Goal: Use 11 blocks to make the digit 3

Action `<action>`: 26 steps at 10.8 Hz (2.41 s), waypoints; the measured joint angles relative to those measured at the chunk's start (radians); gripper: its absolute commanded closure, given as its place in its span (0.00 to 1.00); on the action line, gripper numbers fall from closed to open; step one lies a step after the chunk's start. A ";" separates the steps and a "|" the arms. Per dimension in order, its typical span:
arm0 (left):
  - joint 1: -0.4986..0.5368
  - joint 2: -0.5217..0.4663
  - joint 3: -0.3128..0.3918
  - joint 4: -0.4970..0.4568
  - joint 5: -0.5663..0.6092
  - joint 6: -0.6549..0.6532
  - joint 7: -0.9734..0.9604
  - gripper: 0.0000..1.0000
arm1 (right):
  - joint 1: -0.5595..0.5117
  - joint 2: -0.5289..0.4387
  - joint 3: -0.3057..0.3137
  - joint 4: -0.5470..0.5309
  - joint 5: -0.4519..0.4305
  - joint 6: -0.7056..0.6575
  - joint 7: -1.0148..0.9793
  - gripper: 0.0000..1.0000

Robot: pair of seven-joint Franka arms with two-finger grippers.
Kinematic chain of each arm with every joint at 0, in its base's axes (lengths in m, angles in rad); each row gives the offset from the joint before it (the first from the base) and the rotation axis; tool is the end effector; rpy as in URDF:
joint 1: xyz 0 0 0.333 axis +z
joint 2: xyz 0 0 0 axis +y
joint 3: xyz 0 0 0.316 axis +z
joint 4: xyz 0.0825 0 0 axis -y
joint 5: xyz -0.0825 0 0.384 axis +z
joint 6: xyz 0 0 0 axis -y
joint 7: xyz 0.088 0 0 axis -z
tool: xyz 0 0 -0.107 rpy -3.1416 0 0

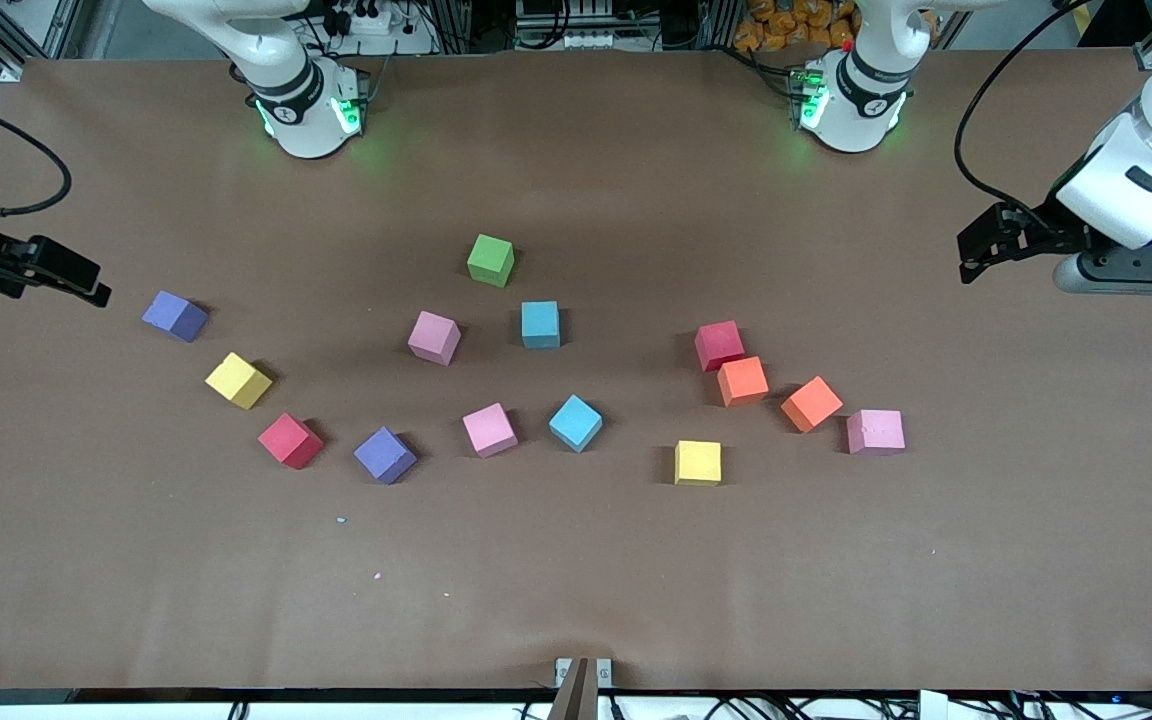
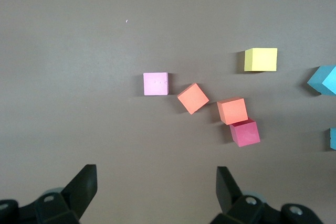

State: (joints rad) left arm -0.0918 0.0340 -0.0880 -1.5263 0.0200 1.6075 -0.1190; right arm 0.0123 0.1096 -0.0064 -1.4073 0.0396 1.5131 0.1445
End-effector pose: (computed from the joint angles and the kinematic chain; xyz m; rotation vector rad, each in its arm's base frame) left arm 0.5606 -0.0989 0.6299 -3.1294 0.0954 -0.0772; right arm 0.5831 0.0081 0.6339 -3.0959 0.2114 0.0104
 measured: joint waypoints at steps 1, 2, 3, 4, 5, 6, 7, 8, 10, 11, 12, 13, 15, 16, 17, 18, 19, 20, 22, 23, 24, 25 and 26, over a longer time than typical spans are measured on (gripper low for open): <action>0.000 0.000 0.000 0.000 0.000 0.000 0.002 0.00 | 0.000 0.001 0.000 0.000 0.000 0.000 0.000 0.00; 0.000 0.000 -0.001 0.000 0.000 0.000 0.006 0.00 | 0.000 0.001 0.000 0.000 0.000 0.000 0.000 0.00; 0.000 0.000 -0.001 0.000 0.000 0.000 0.010 0.00 | 0.000 0.001 0.000 0.000 0.000 0.000 0.000 0.00; 0.000 0.000 -0.001 0.000 0.000 0.000 0.012 0.00 | 0.000 0.001 0.000 0.000 0.000 0.000 0.000 0.00; 0.000 0.000 -0.001 0.000 0.000 0.000 0.013 0.00 | 0.000 0.001 0.000 0.000 0.000 0.000 0.000 0.00; 0.000 0.000 -0.001 0.000 0.000 0.000 0.014 0.00 | 0.000 0.001 0.000 0.000 0.000 0.000 0.000 0.00; 0.000 0.000 -0.001 0.000 0.000 0.000 0.013 0.00 | 0.000 0.001 0.000 0.000 0.000 0.000 0.000 0.00; 0.000 0.001 -0.001 0.000 0.000 0.000 0.009 0.00 | 0.000 0.001 0.000 0.000 0.000 0.000 0.000 0.00; 0.004 0.004 0.003 -0.002 0.000 0.000 -0.003 0.00 | 0.000 0.001 0.000 0.000 0.000 0.000 0.000 0.00; 0.008 0.015 0.003 -0.006 0.000 -0.001 -0.010 0.00 | 0.000 0.001 0.000 0.000 0.000 0.000 0.000 0.00; 0.008 0.037 0.003 -0.014 0.000 -0.001 -0.023 0.00 | 0.000 0.001 0.000 0.000 0.000 0.001 0.000 0.00; 0.004 0.077 0.001 -0.024 0.000 -0.001 -0.038 0.00 | 0.000 0.001 0.000 0.000 0.000 0.001 0.000 0.00; -0.012 0.165 -0.008 -0.044 0.000 0.020 -0.081 0.00 | 0.000 0.001 0.000 0.000 0.000 0.001 0.000 0.00; -0.017 0.197 -0.012 -0.072 -0.002 0.073 -0.113 0.00 | 0.000 0.001 0.000 0.000 0.000 0.001 0.000 0.00; -0.019 0.216 -0.015 -0.119 -0.003 0.152 -0.149 0.00 | 0.000 0.001 -0.001 0.000 0.000 0.001 0.000 0.00; -0.020 0.225 -0.019 -0.179 -0.004 0.236 -0.179 0.00 | 0.000 0.001 0.000 0.000 0.000 0.001 0.000 0.00; -0.020 0.229 -0.024 -0.243 -0.004 0.313 -0.211 0.00 | 0.000 0.001 0.000 0.000 0.000 0.001 0.000 0.00; -0.022 0.233 -0.029 -0.308 -0.004 0.388 -0.255 0.00 | 0.000 0.001 0.000 0.000 0.000 0.001 0.000 0.00; -0.036 0.258 -0.035 -0.406 -0.005 0.515 -0.396 0.00 | 0.000 0.001 0.000 0.000 0.000 0.001 0.000 0.00; -0.045 0.277 -0.036 -0.424 -0.005 0.548 -0.468 0.00 | 0.000 0.001 0.000 0.000 0.000 0.001 0.000 0.00; -0.055 0.296 -0.037 -0.429 -0.005 0.565 -0.521 0.00 | 0.000 0.001 0.000 0.000 0.000 0.002 0.000 0.00; -0.061 0.316 -0.037 -0.431 -0.005 0.580 -0.559 0.00 | 0.000 0.001 0.000 0.000 0.000 0.002 0.000 0.00; -0.062 0.340 -0.037 -0.434 -0.005 0.605 -0.590 0.00 | 0.000 0.001 0.000 0.000 0.000 0.004 0.000 0.00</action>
State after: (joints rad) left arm -0.1541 0.3736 -0.1246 -1.9601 0.0151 2.2129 -0.7090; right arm 0.0122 0.1110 -0.0066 -1.4068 0.0396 1.5175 0.1445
